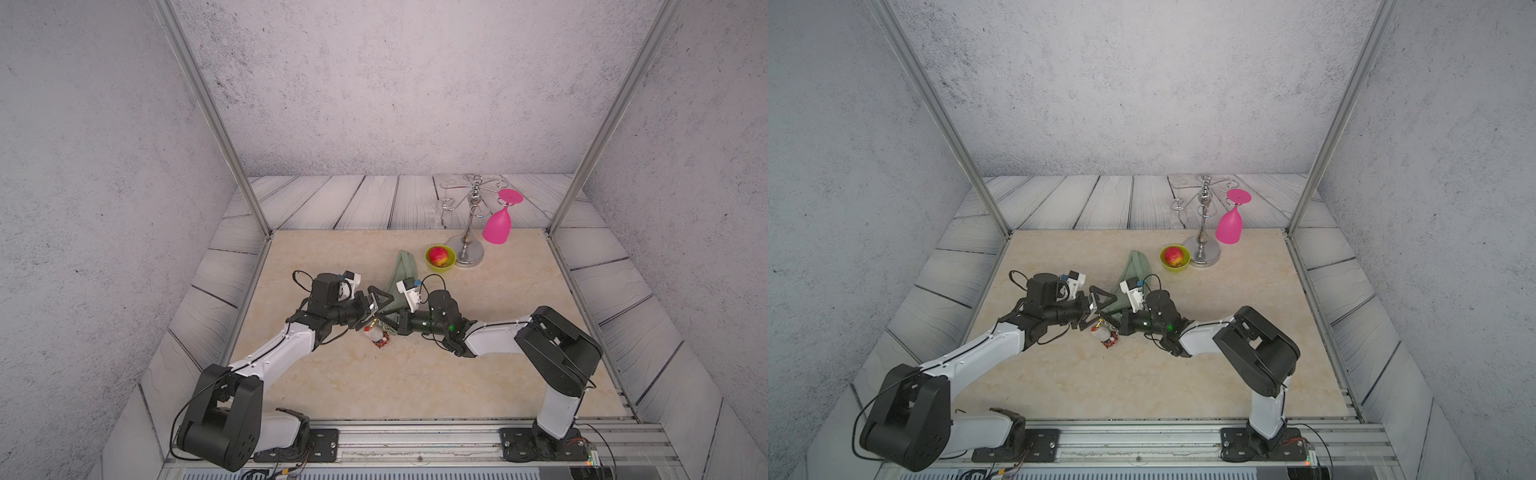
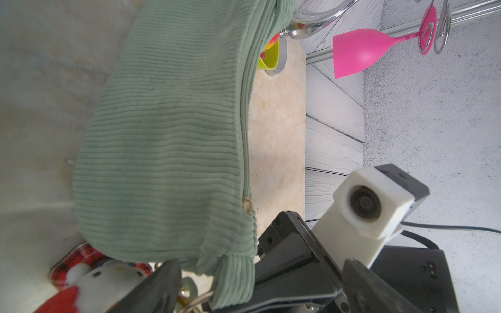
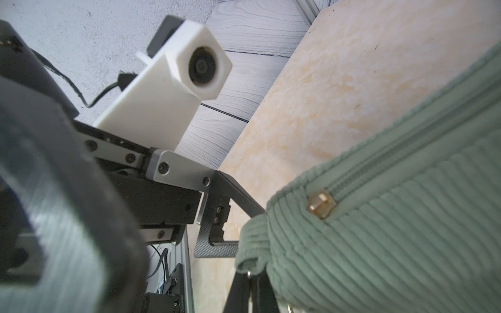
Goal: Remove the decoration from the bag
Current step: Pick up the bag from the center of the board.
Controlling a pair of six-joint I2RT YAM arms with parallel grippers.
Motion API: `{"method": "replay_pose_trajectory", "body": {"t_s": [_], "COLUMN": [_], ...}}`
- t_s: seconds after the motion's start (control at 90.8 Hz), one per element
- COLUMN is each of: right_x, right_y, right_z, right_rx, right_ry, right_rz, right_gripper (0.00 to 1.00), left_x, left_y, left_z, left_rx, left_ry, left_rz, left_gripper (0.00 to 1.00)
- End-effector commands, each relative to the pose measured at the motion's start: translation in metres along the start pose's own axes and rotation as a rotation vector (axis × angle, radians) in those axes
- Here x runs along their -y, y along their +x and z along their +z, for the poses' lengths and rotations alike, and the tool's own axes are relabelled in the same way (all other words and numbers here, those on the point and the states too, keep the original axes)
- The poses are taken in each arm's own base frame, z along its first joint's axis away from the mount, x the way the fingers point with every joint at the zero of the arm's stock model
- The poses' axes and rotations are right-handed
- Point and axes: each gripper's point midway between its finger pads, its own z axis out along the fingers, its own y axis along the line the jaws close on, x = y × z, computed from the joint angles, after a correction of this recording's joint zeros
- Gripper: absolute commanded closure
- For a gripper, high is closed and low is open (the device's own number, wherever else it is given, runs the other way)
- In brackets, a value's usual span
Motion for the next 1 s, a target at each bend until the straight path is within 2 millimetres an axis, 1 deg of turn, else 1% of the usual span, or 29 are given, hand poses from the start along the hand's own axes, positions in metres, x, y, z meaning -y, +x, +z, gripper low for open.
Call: {"method": "replay_pose_trajectory", "body": {"t_s": [0.0, 0.121, 0.231, 0.297, 0.396, 0.473, 0.55, 0.572, 0.594, 0.628, 0.727, 0.87, 0.991], "right_x": [-0.003, -0.005, -0.008, -0.011, -0.014, -0.017, -0.019, -0.019, -0.018, -0.018, -0.014, -0.004, -0.001], "right_y": [-0.001, -0.004, -0.009, -0.013, -0.020, -0.025, -0.027, -0.027, -0.027, -0.027, -0.025, -0.021, -0.022], "right_z": [-0.004, -0.008, -0.010, -0.011, -0.013, -0.014, -0.015, -0.015, -0.015, -0.015, -0.016, -0.018, -0.019], "right_rx": [0.010, 0.022, 0.041, 0.055, 0.076, 0.089, 0.092, 0.092, 0.091, 0.088, 0.071, 0.050, 0.039], "right_ry": [-0.028, -0.046, -0.073, -0.086, -0.107, -0.121, -0.121, -0.120, -0.117, -0.112, -0.086, -0.023, 0.012], "right_rz": [0.014, 0.040, 0.072, 0.090, 0.112, 0.122, 0.123, 0.120, 0.122, 0.119, 0.106, 0.088, 0.076], "right_gripper": [1.00, 1.00, 1.00, 1.00, 1.00, 1.00, 1.00, 1.00, 1.00, 1.00, 1.00, 1.00, 1.00], "left_x": [0.018, 0.025, 0.031, 0.032, 0.028, 0.019, 0.011, 0.014, 0.010, 0.011, 0.014, 0.010, -0.001], "left_y": [-0.018, -0.039, -0.050, -0.049, -0.038, -0.025, -0.011, -0.010, -0.005, -0.002, 0.012, 0.034, 0.038], "left_z": [-0.018, -0.046, -0.072, -0.083, -0.091, -0.089, -0.081, -0.080, -0.077, -0.074, -0.070, -0.068, -0.063], "left_rx": [0.068, 0.172, 0.265, 0.296, 0.296, 0.274, 0.234, 0.234, 0.224, 0.218, 0.173, 0.118, 0.158], "left_ry": [-0.038, -0.110, -0.134, -0.146, -0.158, -0.139, -0.085, -0.053, -0.036, 0.001, 0.060, 0.003, -0.018], "left_rz": [0.095, 0.124, 0.127, 0.124, 0.083, 0.002, -0.096, -0.118, -0.145, -0.164, -0.136, -0.056, -0.077], "left_gripper": [0.02, 0.02, 0.01, 0.01, 0.02, 0.02, 0.02, 0.02, 0.02, 0.01, 0.01, 0.01, 0.01]}}
